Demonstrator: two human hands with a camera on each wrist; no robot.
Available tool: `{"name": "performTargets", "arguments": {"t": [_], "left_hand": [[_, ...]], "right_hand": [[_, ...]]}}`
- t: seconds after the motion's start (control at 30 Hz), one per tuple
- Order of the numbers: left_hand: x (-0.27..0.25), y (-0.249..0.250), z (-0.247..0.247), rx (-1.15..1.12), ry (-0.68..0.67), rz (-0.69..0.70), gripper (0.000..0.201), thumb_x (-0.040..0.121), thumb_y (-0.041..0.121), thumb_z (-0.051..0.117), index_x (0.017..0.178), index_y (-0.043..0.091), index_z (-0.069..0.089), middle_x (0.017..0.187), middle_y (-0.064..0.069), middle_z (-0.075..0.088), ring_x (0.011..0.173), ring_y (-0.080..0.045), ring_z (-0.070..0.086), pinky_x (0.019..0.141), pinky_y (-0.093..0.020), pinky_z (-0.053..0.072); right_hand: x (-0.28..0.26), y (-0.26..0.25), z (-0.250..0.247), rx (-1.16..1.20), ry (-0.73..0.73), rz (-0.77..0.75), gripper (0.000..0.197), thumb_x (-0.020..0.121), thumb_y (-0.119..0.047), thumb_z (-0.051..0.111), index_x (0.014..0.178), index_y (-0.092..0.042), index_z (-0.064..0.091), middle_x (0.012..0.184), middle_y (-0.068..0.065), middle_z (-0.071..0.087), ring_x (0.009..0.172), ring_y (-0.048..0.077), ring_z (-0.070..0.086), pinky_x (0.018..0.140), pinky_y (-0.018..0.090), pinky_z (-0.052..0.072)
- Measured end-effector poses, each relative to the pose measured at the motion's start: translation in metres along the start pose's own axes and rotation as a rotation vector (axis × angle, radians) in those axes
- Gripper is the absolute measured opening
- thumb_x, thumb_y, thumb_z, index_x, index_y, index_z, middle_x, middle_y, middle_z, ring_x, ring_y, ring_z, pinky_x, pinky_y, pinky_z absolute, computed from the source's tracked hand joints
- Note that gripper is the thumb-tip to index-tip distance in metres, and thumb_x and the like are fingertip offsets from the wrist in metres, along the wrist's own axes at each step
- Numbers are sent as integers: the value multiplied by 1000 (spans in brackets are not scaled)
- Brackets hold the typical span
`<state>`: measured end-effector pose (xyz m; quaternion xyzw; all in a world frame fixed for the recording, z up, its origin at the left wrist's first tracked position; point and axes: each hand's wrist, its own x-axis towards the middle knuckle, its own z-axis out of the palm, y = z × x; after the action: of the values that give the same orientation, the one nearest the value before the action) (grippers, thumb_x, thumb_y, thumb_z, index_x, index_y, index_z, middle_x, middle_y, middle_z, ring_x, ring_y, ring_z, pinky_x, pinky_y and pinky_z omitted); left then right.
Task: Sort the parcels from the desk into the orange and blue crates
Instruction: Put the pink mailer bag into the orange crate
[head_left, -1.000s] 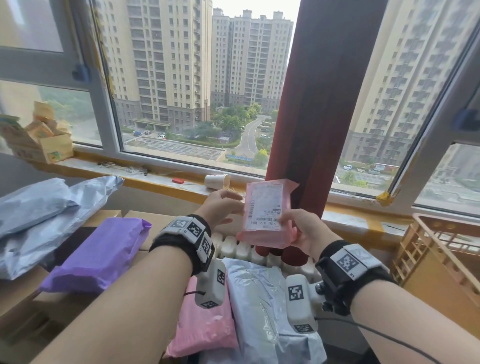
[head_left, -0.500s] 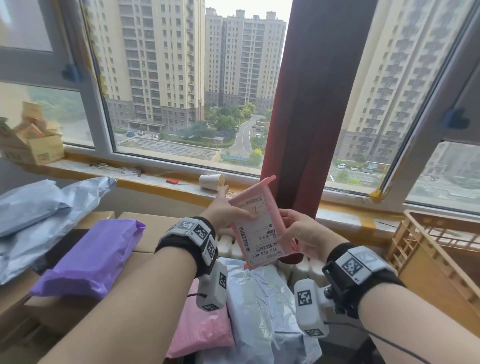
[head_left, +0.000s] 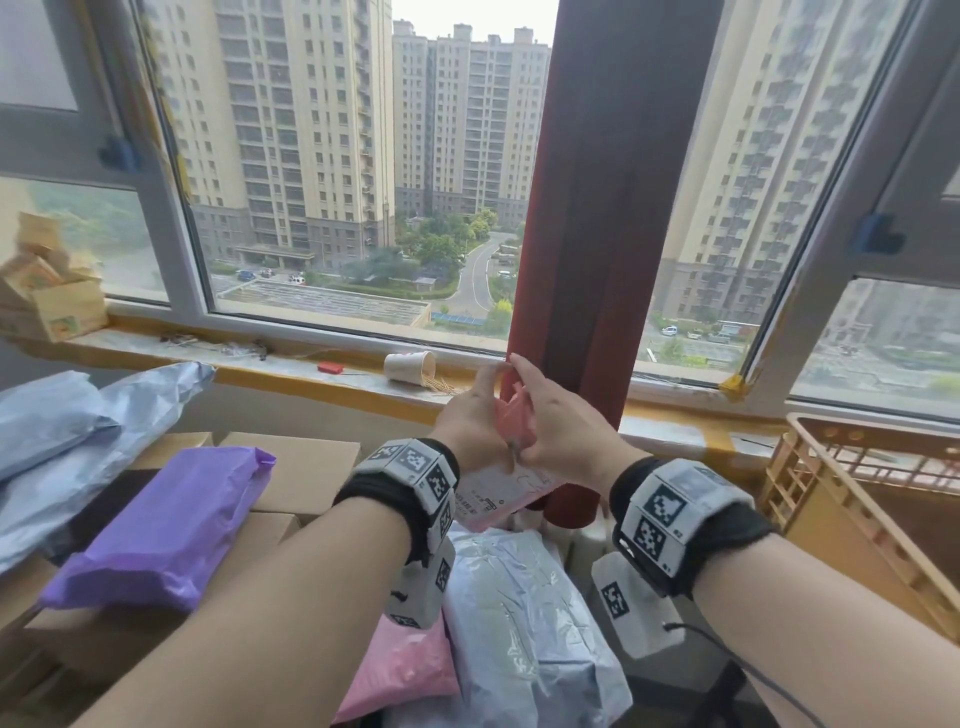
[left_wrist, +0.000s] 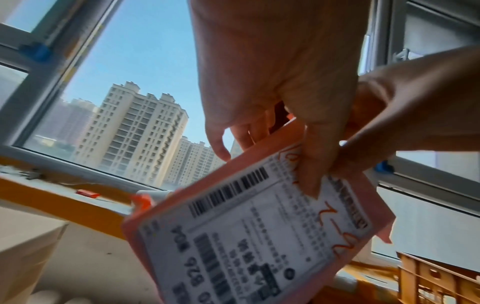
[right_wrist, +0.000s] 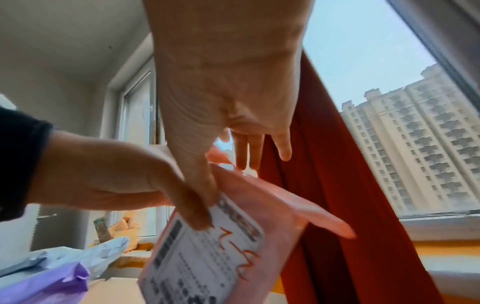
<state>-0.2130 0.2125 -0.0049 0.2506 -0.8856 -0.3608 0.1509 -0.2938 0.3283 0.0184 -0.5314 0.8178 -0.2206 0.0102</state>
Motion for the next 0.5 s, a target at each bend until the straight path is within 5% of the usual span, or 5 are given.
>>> {"name": "performTargets", "arguments": {"t": [0.13, 0.3, 0.4, 0.5], "left_hand": [[-1, 4, 5, 72, -36, 39, 101, 57, 9, 85, 135, 31, 24, 102, 7, 65, 98, -19, 63, 87, -37, 54], [0, 0, 6, 38, -64, 37, 86, 57, 10, 87, 127, 28, 41, 112, 7, 65, 103, -16, 62, 85, -32, 53], [6, -3, 0, -12, -7, -17, 96, 57, 11, 88, 139, 25, 39, 132, -1, 53, 116, -21, 54, 98, -38, 49], [13, -5, -8, -104, 179, -106, 107, 58, 17, 89, 146, 24, 29, 142, -5, 41, 126, -25, 45, 102, -44, 46]], "right_hand": [[-1, -2, 1, -66, -73, 33, 118, 72, -14, 78, 156, -35, -2, 118, 3, 55, 100, 22, 60, 91, 41, 53], [-1, 4, -2, -80, -152, 130, 110, 75, -14, 76, 158, -23, 4, 133, 7, 46, 118, 25, 51, 99, 39, 48], [0, 12, -8, -44, -110, 291, 85, 81, -8, 68, 154, -15, 25, 134, 10, 37, 119, 29, 47, 95, 38, 49], [4, 24, -11, 71, -22, 414, 41, 80, -9, 65, 121, -14, 60, 121, 9, 51, 97, 23, 58, 71, 29, 53]]}}
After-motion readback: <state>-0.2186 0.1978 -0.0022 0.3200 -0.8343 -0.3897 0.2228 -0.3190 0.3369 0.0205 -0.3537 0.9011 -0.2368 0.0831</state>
